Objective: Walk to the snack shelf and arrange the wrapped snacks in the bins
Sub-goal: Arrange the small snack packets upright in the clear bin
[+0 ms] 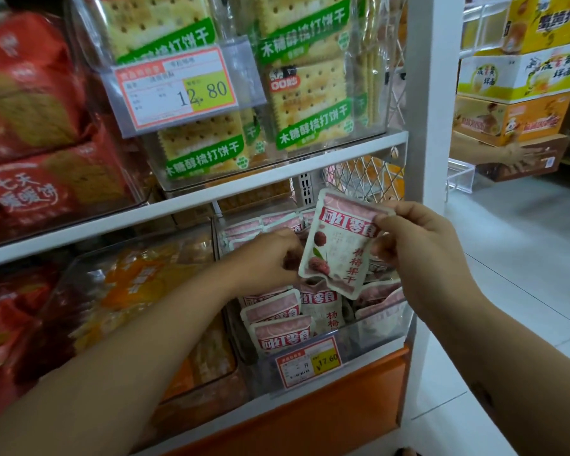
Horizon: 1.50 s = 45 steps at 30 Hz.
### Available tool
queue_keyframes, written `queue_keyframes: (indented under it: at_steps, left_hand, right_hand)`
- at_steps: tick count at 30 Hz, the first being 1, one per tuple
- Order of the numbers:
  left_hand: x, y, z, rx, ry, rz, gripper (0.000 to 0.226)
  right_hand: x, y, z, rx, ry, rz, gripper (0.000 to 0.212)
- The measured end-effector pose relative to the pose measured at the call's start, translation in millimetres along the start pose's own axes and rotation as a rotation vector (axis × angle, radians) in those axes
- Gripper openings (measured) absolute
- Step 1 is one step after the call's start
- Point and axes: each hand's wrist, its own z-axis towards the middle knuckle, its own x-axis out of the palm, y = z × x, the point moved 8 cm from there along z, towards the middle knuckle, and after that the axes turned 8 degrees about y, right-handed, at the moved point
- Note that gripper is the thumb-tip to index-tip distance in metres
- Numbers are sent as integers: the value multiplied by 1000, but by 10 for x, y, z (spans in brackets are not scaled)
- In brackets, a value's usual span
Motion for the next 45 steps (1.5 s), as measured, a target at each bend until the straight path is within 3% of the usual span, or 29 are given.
queue_keyframes:
  at_steps: [6, 12, 15, 23, 28, 32, 37, 41, 45]
  left_hand:
    - [100, -274, 29, 127, 18, -28, 34]
    - [224, -249, 68, 81, 77, 25, 24]
    - [263, -292, -18, 65, 124, 82, 39]
    - [294, -517, 6, -5, 31, 416, 18]
    - [417, -879, 14, -24, 9, 607, 28]
    - [427, -724, -67, -83, -48, 451, 26]
    - [395, -502, -130, -62, -179, 220, 11]
    - [482, -448, -131, -74, -141, 158, 26]
    - [520, -413, -228, -66, -84, 142, 42]
  right_hand:
    - [10, -3, -15, -18, -28, -76, 20]
    - [-103, 198, -118, -237, -190, -49, 13]
    - [-107, 273, -159, -319, -227, -33, 11]
    - [209, 70, -2, -248, 27, -93, 15]
    - [361, -198, 297, -104, 190, -81, 18]
    - [341, -352, 496, -26, 227, -296, 19]
    - [562, -235, 588, -177, 370, -772, 13]
    - [770, -330, 652, -185, 529, -1145, 12]
    - [816, -268, 657, -220, 570, -1181, 12]
